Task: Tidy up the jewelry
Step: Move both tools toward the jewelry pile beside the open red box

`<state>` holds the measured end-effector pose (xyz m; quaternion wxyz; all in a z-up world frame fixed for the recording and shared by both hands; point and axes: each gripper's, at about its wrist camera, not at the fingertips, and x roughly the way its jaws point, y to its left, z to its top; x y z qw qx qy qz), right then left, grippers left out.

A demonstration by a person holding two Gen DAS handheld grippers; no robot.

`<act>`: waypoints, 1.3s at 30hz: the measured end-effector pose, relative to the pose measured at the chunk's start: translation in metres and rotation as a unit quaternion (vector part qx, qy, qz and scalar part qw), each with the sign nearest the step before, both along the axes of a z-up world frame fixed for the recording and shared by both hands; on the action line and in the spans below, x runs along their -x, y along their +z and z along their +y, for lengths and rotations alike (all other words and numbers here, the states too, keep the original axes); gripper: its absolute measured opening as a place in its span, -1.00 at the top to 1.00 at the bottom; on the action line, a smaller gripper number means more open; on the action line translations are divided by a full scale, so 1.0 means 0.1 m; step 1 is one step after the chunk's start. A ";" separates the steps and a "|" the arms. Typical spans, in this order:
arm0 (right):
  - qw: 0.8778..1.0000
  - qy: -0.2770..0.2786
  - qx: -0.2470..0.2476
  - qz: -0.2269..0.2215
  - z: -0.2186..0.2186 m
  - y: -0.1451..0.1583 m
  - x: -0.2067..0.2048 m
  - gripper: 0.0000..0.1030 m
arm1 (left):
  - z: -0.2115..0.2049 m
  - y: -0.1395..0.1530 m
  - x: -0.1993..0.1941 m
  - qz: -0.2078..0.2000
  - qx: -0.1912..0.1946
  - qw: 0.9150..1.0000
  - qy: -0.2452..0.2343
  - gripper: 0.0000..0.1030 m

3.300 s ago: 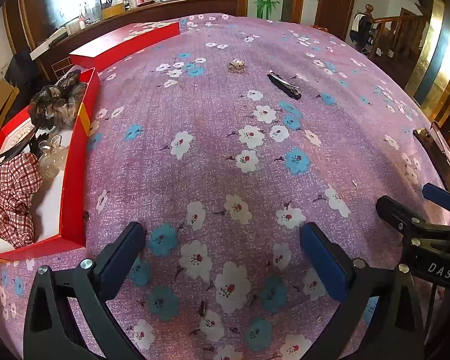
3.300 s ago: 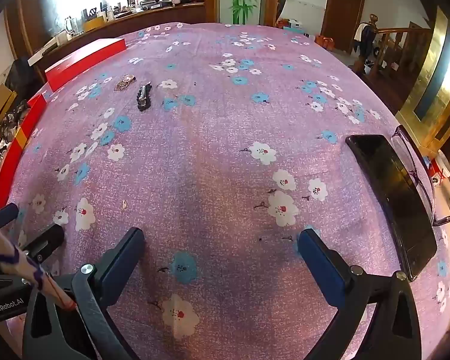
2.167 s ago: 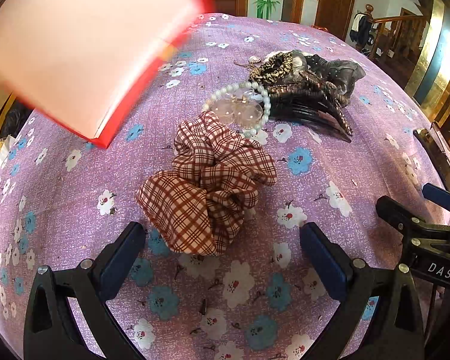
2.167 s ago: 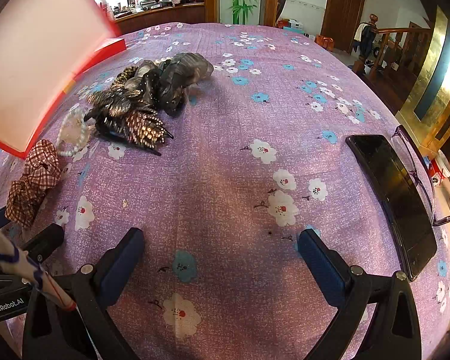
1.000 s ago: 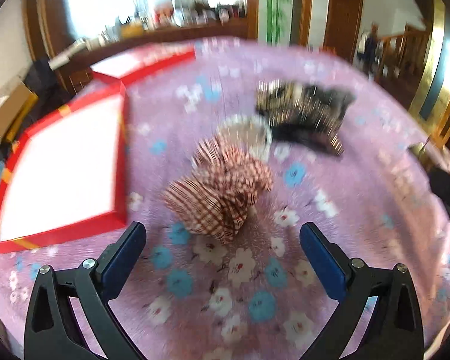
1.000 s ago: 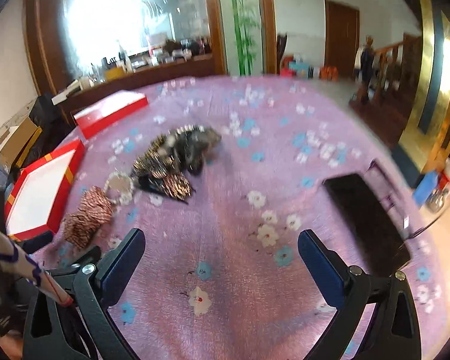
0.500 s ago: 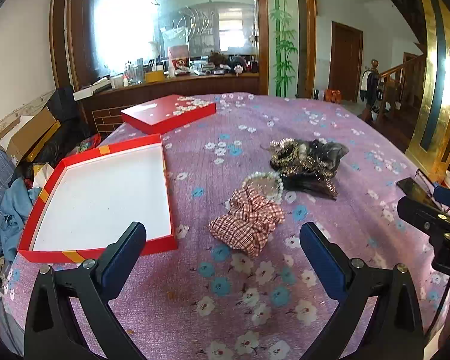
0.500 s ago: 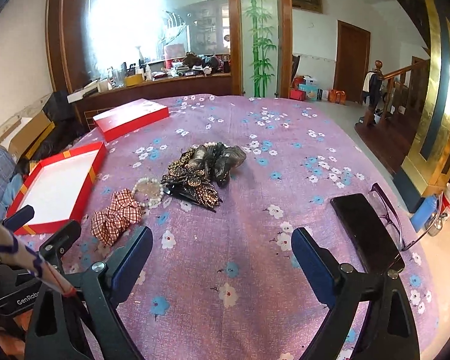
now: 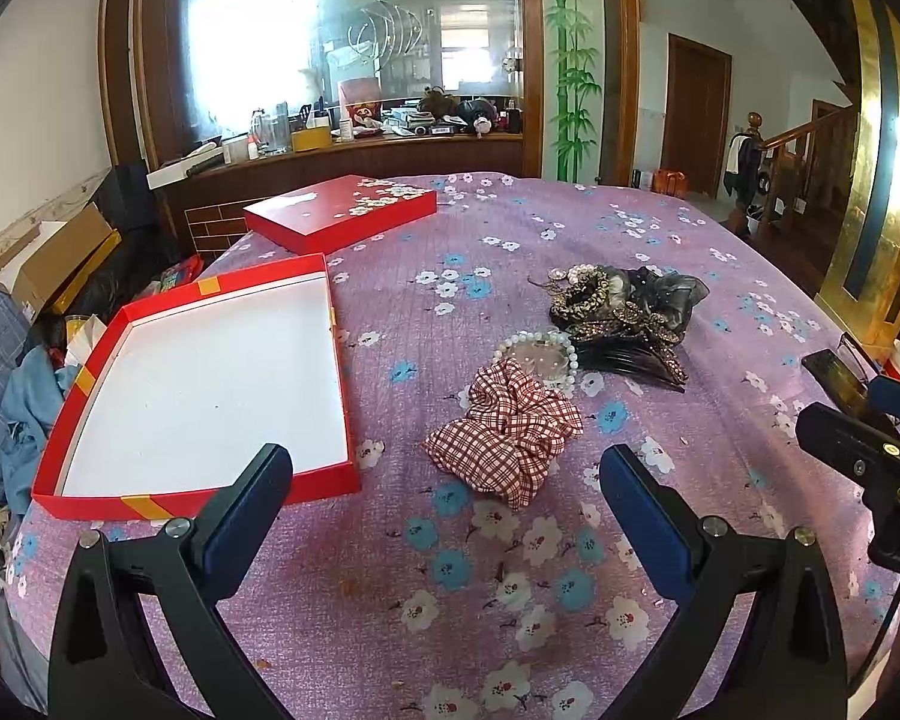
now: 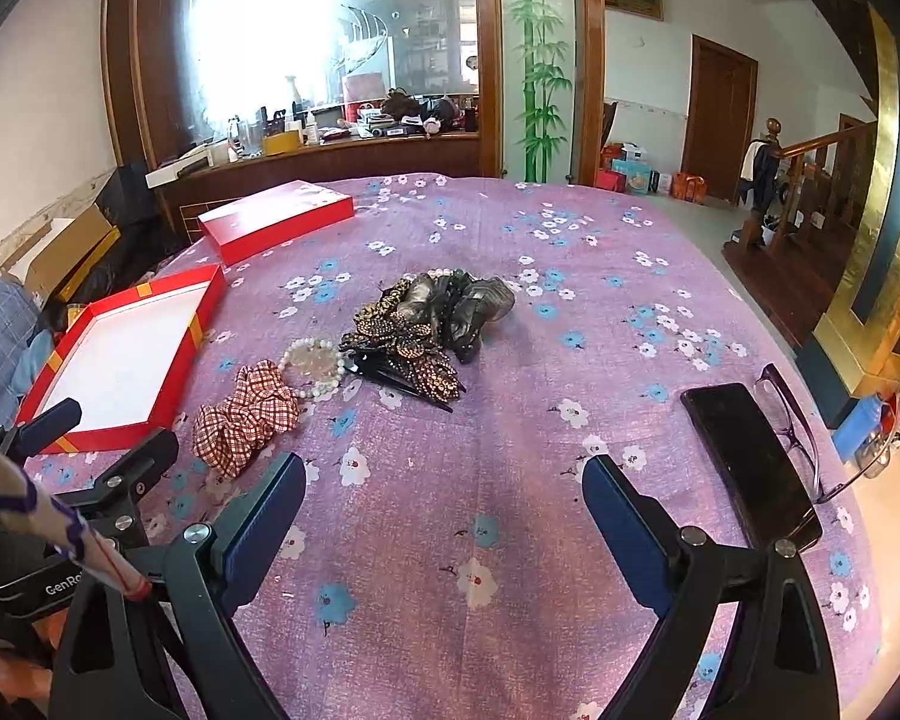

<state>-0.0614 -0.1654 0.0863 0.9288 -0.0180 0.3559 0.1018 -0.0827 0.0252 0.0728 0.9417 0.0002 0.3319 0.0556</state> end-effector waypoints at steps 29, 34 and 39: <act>0.997 0.046 -0.030 0.058 0.05 -0.17 -0.18 -0.23 | 0.42 -0.07 -0.04 0.024 0.054 0.998 -0.001 -0.96; 0.996 0.051 -0.037 0.059 0.04 -0.16 -0.21 -0.19 | 0.50 -0.05 -0.05 0.027 0.070 0.997 -0.011 -0.54; 0.996 0.040 -0.055 0.061 -0.04 -0.18 -0.21 -0.19 | 0.38 -0.05 -0.17 0.046 0.084 0.993 -0.063 -0.37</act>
